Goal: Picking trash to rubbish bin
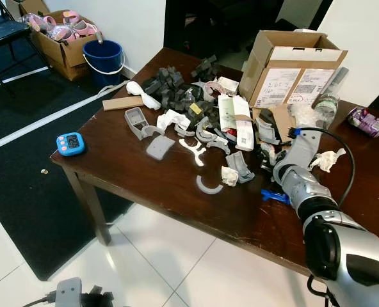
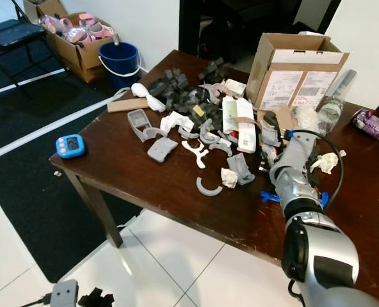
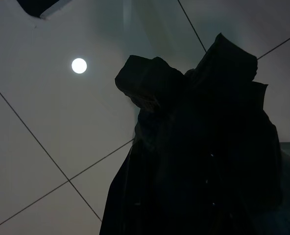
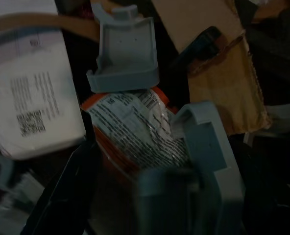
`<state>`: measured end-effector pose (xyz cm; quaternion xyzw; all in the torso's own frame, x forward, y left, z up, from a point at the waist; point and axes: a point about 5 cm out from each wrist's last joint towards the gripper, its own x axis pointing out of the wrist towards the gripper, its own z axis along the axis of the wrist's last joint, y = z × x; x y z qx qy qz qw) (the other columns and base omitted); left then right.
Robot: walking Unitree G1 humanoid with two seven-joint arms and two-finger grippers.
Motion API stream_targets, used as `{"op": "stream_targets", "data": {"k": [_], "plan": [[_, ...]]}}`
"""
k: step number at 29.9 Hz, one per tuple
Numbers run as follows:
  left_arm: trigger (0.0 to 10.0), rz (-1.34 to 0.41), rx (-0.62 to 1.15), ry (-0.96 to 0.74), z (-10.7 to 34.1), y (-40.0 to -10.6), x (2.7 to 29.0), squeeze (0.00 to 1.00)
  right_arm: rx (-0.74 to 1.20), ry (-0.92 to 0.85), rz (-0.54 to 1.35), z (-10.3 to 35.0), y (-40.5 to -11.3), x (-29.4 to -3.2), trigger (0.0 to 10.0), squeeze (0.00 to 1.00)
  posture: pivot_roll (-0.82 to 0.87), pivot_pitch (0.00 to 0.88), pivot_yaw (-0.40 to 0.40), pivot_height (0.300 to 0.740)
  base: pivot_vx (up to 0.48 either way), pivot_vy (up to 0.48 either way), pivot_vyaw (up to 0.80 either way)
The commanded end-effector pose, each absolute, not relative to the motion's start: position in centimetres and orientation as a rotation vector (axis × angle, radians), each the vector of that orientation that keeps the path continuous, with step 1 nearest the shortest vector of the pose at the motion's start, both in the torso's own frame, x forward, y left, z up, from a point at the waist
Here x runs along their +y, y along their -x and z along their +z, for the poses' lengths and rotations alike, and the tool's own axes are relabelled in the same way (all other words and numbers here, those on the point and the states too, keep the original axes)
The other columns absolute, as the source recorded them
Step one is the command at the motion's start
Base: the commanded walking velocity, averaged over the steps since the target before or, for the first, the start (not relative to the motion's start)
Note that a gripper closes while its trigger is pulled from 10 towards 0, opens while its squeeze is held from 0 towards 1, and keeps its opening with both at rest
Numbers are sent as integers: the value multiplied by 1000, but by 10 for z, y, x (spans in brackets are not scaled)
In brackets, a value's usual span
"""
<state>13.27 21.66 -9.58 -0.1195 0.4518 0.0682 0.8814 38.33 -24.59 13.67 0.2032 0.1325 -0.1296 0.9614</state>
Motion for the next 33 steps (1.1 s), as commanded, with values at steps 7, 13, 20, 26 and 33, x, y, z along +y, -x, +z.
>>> {"op": "stream_targets", "data": {"k": [7, 13, 20, 26, 33], "plan": [[10000, 27, 1069, 302, -110, -108, 182, 0, 270, -595, -245, 133, -380, -251, 10000, 0, 159, 161, -118, 740, 0, 0, 0], [10000, 24, 1069, 304, -110, -107, 180, 0, 308, -590, -245, 128, -379, -249, 10000, 0, 162, 162, -121, 740, 0, 0, 0], [10000, 25, 1068, 306, -110, -108, 180, 0, 338, -440, -249, 124, -377, -250, 0, 0, 161, 158, -121, 740, 0, 0, 0], [10000, 37, 1052, 311, -109, -111, 181, 0, 359, -313, -230, 122, -377, -244, 0, 0, 161, 157, -122, 740, 0, 0, 0], [10000, 31, 1016, 317, -105, -123, 183, 0, 340, -338, -219, 124, -379, -242, 0, 0, 160, 158, -119, 740, 0, 0, 0]]}}
